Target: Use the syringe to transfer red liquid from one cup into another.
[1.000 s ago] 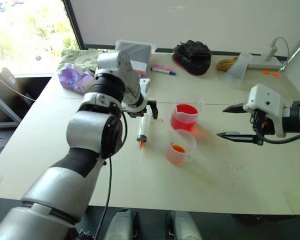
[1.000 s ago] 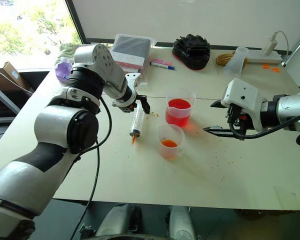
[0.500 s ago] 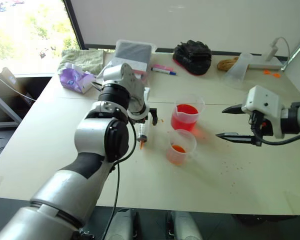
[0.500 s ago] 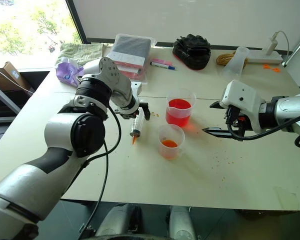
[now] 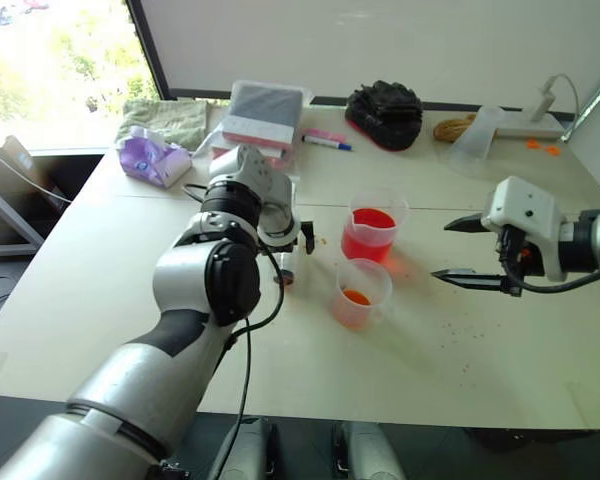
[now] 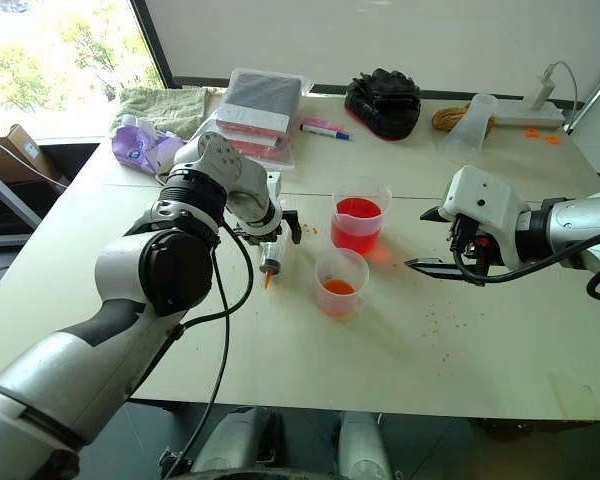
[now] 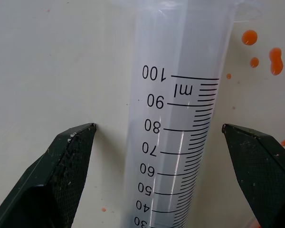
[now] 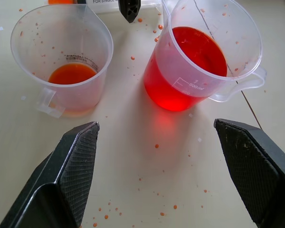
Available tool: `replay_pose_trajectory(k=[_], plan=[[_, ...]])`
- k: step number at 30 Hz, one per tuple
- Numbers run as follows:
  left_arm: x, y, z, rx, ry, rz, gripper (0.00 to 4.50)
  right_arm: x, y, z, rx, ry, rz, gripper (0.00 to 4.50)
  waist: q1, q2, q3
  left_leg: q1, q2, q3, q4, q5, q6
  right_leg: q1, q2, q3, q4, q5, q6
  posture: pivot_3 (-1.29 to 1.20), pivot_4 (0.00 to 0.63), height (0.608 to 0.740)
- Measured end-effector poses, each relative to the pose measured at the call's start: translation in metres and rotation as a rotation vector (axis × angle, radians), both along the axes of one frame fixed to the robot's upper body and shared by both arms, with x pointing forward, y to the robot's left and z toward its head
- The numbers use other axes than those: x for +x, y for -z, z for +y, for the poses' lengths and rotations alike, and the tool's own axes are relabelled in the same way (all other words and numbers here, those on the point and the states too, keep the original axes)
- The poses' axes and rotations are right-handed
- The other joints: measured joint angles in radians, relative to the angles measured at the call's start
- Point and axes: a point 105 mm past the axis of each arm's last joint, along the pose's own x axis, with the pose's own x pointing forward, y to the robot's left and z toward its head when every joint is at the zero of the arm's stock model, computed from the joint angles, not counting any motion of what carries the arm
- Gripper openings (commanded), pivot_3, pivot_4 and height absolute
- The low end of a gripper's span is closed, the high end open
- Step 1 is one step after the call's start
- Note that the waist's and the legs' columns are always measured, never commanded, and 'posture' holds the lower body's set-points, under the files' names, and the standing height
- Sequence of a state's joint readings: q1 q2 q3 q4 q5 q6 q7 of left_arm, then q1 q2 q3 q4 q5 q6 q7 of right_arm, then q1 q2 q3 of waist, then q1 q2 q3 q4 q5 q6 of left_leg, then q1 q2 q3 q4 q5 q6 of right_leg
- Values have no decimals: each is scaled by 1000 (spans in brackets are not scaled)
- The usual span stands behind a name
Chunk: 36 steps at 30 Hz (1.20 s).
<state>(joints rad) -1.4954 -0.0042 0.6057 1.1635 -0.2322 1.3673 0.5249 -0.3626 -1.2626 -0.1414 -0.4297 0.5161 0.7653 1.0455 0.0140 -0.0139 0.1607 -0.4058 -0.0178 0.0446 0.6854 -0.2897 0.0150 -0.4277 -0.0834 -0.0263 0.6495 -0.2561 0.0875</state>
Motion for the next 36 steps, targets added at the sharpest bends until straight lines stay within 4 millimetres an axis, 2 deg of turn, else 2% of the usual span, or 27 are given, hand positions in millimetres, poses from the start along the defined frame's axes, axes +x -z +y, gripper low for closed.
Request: replay_pose_trajectory(k=[1, 4, 10, 11, 21, 24, 27, 29, 33, 36], plan=[[1, 0, 1, 4, -8, -5, 4490, 0, 0, 0, 0, -1, -1, 4085, 0, 0, 0, 0, 0, 0, 0, 0, 0, 0, 0, 0, 0, 0, 0, 0, 150, 740], [3, 1, 2, 6, -22, -15, 3727, 0, 0, 0, -1, -4, -4, 4085, -1, 0, 0, 1, 0, 0, 0, 0, -1, 0, 0, 0, 0, 0, 0, 0, 150, 740], [5, 2, 6, 24, -37, -31, 1589, 0, 0, -1, 0, 0, -4, 4085, 5, 0, 0, 1, -1, 0, 0, 1, -1, 1, -1, 0, 1, 0, 0, 0, 150, 740], [5, 2, 5, 21, -37, -32, 1442, 0, 0, -1, 0, 0, -4, 4085, 7, 0, 0, 1, -1, 0, 0, 1, -1, 1, -1, 0, 0, 0, 1, 0, 150, 740], [13, -2, 1, -14, 40, -103, 1436, -1, -2, -3, 3, 9, -15, 4085, 24, 0, 0, 1, -2, 0, 0, 2, -2, 1, 0, -2, 0, 1, 1, 0, 150, 740], [33, -30, 16, -67, 37, -259, 1436, -1, 0, -4, 2, 16, -11, 4085, 19, 0, 0, 1, -1, 0, -1, 2, -3, 0, 0, -1, 0, 1, 1, 0, 150, 740], [49, -67, 29, -119, 78, -437, 1436, -2, 2, -4, 2, 24, -10, 4085, 21, 0, 0, 0, -1, 0, -1, 2, -3, 0, 1, -1, 0, 1, 1, 0, 150, 740], [56, -99, 29, -167, 140, -573, 1436, -3, 0, -5, 5, 34, -23, 4085, 23, 0, 0, 0, -1, 0, -1, 2, -3, 0, 0, -1, -1, 1, 1, 0, 150, 740], [60, -161, 10, -285, 310, -878, 1436, -2, -2, -4, 21, 48, -52, 4085, 28, 0, 0, -1, -1, -1, -1, 2, -3, 1, -1, -1, -3, 1, 1, 0, 150, 740], [55, -191, -15, -328, 479, -1087, 1436, -1, -1, -4, 25, 62, -68, 4085, 25, 0, 0, -1, -1, -1, -1, 2, -2, 1, -1, -1, -3, 1, 1, 0, 150, 740]])
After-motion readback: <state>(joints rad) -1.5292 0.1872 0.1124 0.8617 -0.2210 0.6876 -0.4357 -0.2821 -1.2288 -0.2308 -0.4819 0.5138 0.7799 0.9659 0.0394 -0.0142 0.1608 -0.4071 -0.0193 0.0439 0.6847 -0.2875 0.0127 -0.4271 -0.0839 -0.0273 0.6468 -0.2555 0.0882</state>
